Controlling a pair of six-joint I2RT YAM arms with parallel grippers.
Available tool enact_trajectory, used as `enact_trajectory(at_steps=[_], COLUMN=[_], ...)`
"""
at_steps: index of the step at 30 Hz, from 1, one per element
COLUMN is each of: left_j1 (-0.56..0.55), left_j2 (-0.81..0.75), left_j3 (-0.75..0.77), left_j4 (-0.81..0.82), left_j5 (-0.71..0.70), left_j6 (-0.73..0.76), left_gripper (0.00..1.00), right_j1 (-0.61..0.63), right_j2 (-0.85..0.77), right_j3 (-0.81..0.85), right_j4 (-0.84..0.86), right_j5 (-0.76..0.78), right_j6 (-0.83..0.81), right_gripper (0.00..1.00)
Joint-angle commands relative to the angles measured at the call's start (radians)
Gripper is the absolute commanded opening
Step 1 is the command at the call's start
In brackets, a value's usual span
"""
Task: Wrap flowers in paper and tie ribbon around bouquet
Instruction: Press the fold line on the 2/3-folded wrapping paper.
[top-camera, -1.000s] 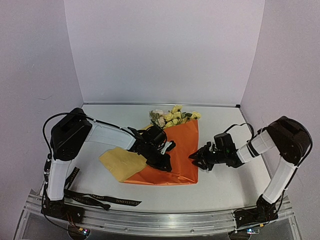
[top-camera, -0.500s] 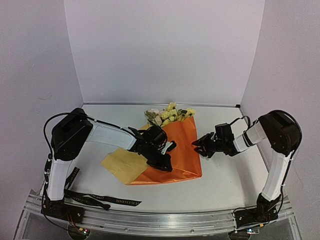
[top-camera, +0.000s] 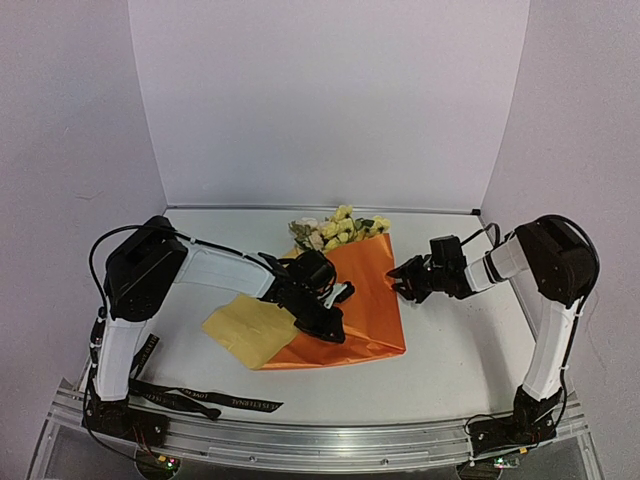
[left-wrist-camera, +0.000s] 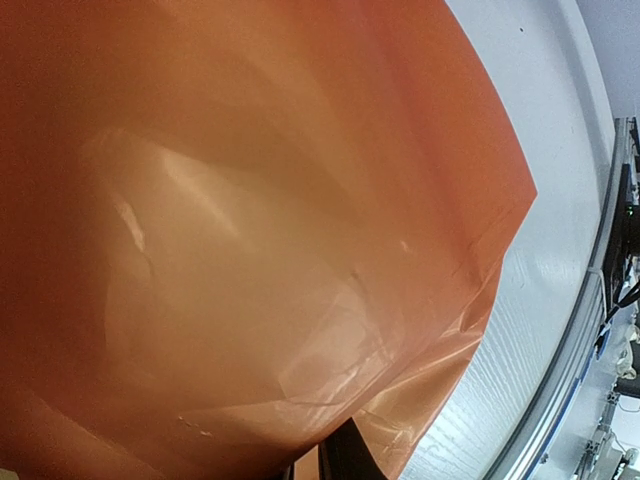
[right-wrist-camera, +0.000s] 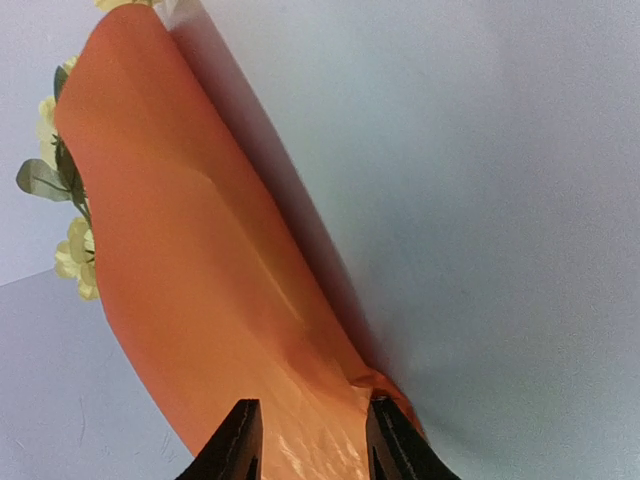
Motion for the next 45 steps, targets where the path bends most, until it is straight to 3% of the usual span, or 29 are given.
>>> enact_trajectory(at_steps=[1,10,16,21,27,32,37,41,45], left_j1=[0.009,0.035,0.063,0.099,0.127,0.121,0.095,0.051,0.040], left_j2=[-0.006,-0.116,-0.221,-0.316,-0.492,-0.662,-0.838,-0.902,-0.960], left_j3=[0.021,-0.002,-0.122,-0.187,-0.348,-0.535,-0.678,-0.746,-0.853], left_j4=[-0.056,-0.106,-0.105,-0.093,-0.060,-0.081,-0.109,-0.120,-0.022], left_j5=[-0.010,-0.027,-0.022,-0.017,-0.005,-0.110,-0.180,-0.203,-0.212], left_j6=[0.031,0.089,0.126,0.098,-0.108,-0.328,-0.443,-0.537,-0.688], left_gripper=[0.11,0.13,0.12,0.14,0.20,0.25,0.33,0.41,0.43], right_j1=[0.003,0.077,0.215,0.342,0.427,0.481,0.573,0.631,0.649], right_j2=[0.010,-0.100,-0.235,-0.296,-0.301,-0.313,-0.320,-0.332,-0.325], right_j3=[0.089,-0.081,-0.262,-0.302,-0.292,-0.305,-0.293,-0.264,-0.215], right_j4=[-0.055,-0.035,-0.007,-0.031,-0.087,-0.095,-0.114,-0.154,-0.203], right_j5=[-0.016,0.031,0.139,0.217,0.248,0.299,0.396,0.447,0.432], right_j6=[-0.017,-0.051,-0.082,-0.126,-0.195,-0.217,-0.238,-0.262,-0.293], right_gripper=[0.38,0.38,0.38,0.38,0.36,0.35,0.34,0.34,0.35])
